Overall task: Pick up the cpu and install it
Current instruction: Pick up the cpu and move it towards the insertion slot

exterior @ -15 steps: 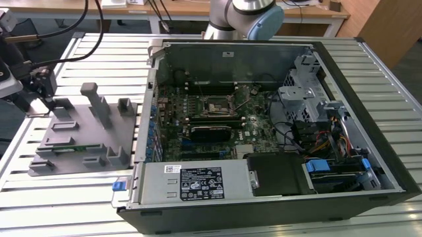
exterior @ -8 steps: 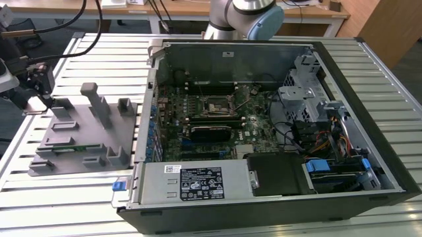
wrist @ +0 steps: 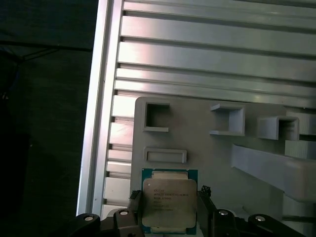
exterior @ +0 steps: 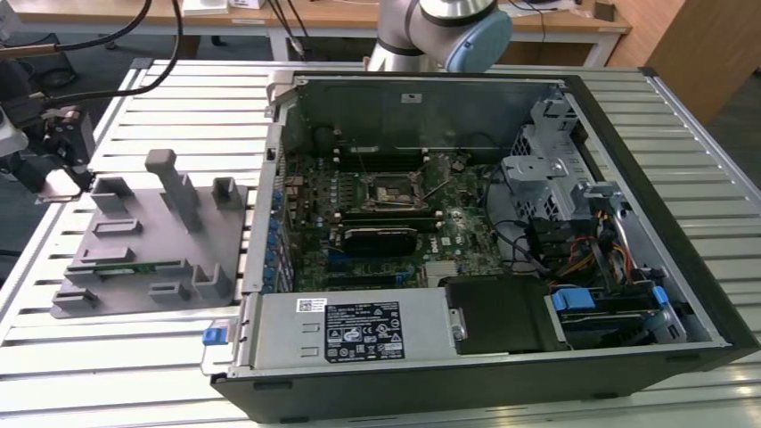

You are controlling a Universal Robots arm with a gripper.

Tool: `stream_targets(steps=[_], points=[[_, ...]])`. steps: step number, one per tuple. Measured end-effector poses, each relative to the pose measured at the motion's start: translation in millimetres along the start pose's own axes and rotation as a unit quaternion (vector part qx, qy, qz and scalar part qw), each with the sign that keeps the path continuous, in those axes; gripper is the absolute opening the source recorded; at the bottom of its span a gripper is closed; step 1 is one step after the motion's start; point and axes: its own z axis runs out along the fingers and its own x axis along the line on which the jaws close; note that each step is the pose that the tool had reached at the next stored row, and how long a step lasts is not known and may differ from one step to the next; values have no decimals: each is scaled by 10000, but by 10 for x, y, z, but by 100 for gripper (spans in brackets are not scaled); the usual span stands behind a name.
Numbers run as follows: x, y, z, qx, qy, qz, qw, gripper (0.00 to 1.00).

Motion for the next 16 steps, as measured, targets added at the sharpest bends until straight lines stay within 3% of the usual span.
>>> stream_targets(steps=[16], points=[[-2,12,-301,0,0,0,10000,53]])
